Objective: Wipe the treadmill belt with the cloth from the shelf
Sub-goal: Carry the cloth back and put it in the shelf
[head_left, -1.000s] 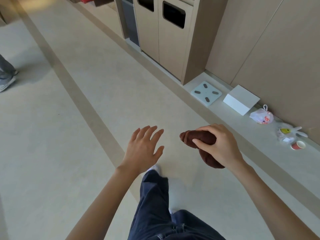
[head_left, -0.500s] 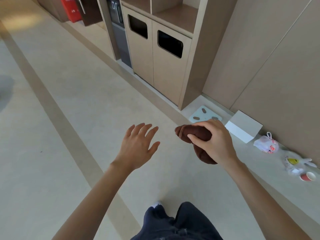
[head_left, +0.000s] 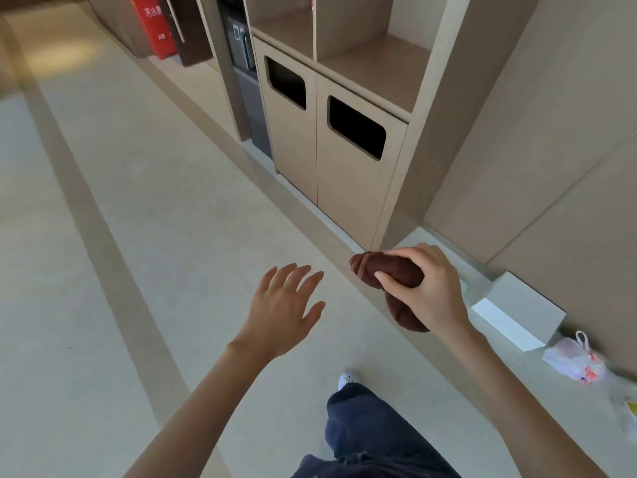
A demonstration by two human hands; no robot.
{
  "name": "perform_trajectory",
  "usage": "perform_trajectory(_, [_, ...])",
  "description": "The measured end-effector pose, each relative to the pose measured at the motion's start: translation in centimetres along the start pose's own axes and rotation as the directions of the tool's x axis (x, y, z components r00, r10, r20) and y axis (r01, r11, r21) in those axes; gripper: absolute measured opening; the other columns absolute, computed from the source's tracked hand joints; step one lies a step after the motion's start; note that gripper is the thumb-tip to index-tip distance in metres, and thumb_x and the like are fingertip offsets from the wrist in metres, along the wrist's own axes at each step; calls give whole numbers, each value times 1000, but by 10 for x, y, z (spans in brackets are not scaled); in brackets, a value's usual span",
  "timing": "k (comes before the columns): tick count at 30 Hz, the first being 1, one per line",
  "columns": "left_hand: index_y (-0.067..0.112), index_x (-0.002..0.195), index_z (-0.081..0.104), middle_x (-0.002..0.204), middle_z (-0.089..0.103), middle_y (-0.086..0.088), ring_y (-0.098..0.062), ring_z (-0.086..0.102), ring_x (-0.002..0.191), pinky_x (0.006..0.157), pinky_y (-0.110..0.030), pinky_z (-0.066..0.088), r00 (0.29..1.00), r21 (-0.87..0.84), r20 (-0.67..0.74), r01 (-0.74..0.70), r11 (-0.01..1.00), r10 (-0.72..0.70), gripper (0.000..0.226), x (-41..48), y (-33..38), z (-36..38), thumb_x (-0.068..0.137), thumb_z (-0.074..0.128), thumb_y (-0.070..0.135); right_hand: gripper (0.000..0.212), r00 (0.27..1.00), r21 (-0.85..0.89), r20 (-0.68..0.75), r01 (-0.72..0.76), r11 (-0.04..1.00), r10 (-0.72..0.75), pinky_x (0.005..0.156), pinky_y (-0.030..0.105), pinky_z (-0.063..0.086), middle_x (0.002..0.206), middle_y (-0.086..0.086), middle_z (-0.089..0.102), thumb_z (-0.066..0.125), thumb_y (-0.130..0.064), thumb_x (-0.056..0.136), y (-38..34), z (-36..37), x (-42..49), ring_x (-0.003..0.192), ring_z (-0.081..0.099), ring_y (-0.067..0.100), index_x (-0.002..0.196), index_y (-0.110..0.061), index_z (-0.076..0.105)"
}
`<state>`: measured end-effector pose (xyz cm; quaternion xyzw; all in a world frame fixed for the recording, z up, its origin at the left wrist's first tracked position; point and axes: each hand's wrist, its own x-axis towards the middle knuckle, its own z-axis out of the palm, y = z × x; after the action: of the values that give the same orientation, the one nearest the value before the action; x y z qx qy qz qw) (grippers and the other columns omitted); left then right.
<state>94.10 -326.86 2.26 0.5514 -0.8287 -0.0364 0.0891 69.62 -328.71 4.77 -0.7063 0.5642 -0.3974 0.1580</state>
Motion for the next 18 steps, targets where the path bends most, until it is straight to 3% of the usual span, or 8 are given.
perform_trajectory(7, [15,125,60,122,63,-8,-31,58,113,96,-49,45,998,-10,-66,3,1000,-3,52,125,-26,-7,91,35,45,36,998,-27,9,65,998,-65,77,13,37,86,-15,59,63,-50,74,39,14,130,84,49,2,95,-21,70])
perform_trajectory(12, [18,125,60,122,63,-7,-30,59,113,95,-50,46,998,30,-41,-46,998,47,52,192,-67,-4,91,34,46,36,998,-26,-14,63,998,-64,77,29,46,88,-12,61,64,-50,74,60,41,196,87,55,12,96,-22,70])
perform_trajectory(18, [17,126,60,122,63,-7,-31,59,113,95,-51,48,988,43,-20,-151,988,152,53,283,-144,-7,92,32,46,37,989,-61,-140,27,998,-36,76,35,49,89,-8,64,65,-48,74,71,83,283,87,55,15,96,-19,70])
